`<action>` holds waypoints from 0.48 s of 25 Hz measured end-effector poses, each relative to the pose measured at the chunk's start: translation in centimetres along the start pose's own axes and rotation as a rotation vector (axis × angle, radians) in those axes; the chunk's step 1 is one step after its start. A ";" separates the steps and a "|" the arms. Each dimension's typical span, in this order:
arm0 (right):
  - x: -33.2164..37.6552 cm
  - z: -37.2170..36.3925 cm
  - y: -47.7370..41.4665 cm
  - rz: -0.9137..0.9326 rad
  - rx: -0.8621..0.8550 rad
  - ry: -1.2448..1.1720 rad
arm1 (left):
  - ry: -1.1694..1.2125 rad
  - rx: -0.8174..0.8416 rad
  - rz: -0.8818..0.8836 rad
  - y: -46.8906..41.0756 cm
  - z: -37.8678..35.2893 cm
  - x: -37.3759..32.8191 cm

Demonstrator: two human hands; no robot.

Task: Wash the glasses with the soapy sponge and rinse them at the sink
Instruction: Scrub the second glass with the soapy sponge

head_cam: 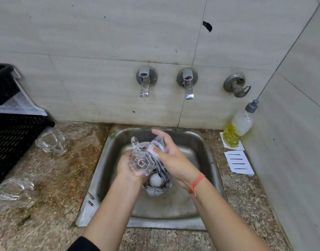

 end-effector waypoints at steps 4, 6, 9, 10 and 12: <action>1.1 0.3 -1.3 0.062 -0.308 0.141 | -0.060 0.024 -0.010 -1.1 -0.5 0.0; 1.8 0.4 -1.6 0.035 -0.267 0.199 | -0.173 0.027 -0.011 -1.3 -0.7 -1.1; 2.3 0.0 -0.2 0.009 0.042 0.152 | -0.172 0.018 0.008 -1.6 -0.3 -2.1; 2.1 -0.3 0.3 0.008 0.108 0.127 | -0.146 0.009 -0.032 -1.5 -0.1 -2.1; 1.2 -0.3 0.2 0.101 -0.002 0.174 | -0.109 0.032 -0.054 -1.6 0.3 -1.3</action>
Point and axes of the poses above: each hand's wrist, its own y-axis away from the middle knuckle, its own z-axis out of the back of the hand, x = y × z, the point moved 1 cm from there along -y, towards the middle knuckle, and after that the axes turned 7 degrees about -y, right-handed, at the moved point
